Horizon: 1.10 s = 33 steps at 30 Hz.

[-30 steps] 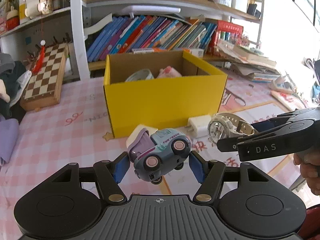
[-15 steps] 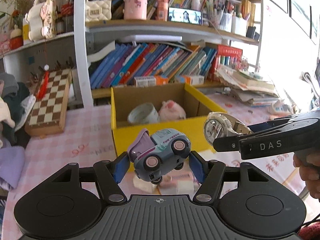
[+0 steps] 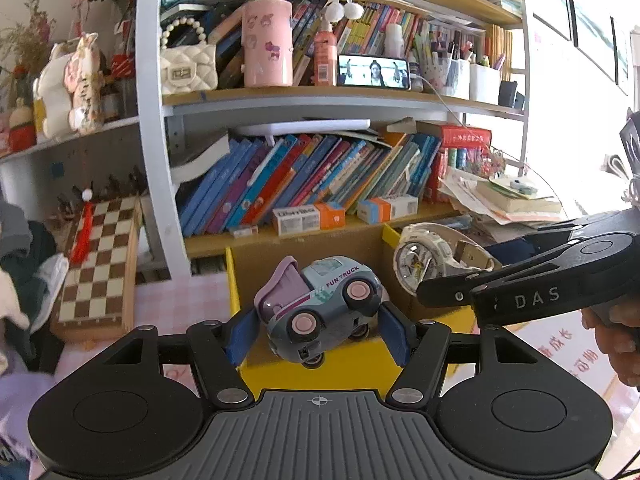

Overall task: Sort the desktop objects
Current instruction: 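Carry the toy car with the left gripper while the right gripper carries the watch into the box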

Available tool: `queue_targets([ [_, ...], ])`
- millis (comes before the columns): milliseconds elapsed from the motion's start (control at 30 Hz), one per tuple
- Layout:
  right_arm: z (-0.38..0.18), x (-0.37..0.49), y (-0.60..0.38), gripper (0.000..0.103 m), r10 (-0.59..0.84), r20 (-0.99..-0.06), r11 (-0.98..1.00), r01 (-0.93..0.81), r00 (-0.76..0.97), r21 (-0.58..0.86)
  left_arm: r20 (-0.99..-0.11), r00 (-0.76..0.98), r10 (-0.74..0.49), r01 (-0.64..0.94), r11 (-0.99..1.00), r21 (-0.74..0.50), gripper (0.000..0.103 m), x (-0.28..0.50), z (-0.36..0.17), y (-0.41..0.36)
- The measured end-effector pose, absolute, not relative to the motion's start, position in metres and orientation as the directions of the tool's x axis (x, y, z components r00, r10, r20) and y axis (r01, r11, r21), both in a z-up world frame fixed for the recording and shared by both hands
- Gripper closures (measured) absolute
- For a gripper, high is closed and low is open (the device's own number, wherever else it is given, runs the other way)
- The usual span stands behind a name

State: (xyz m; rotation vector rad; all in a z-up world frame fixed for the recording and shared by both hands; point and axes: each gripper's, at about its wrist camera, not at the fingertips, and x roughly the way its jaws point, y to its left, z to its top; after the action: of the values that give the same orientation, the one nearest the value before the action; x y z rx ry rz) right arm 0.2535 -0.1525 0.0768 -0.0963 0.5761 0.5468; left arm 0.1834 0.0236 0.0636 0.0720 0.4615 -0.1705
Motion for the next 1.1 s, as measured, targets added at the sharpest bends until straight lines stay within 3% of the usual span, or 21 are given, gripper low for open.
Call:
queue_targets([
  [533,0.056,0.321,-0.132,0.031,0.466,-0.644,0.762,-0.645,0.606,-0.055,-0.521,0.845,-0.118,0.183,0.98,0.075,0.039,0.244,0.05,0.021],
  [1100,0.016,0.378,-0.094,0.031,0.417,-0.808,0.522,-0.837,0.417,-0.163,-0.674,0.727,-0.133,0.251,0.965,0.08,0.039,0.312,0.018,0.022],
])
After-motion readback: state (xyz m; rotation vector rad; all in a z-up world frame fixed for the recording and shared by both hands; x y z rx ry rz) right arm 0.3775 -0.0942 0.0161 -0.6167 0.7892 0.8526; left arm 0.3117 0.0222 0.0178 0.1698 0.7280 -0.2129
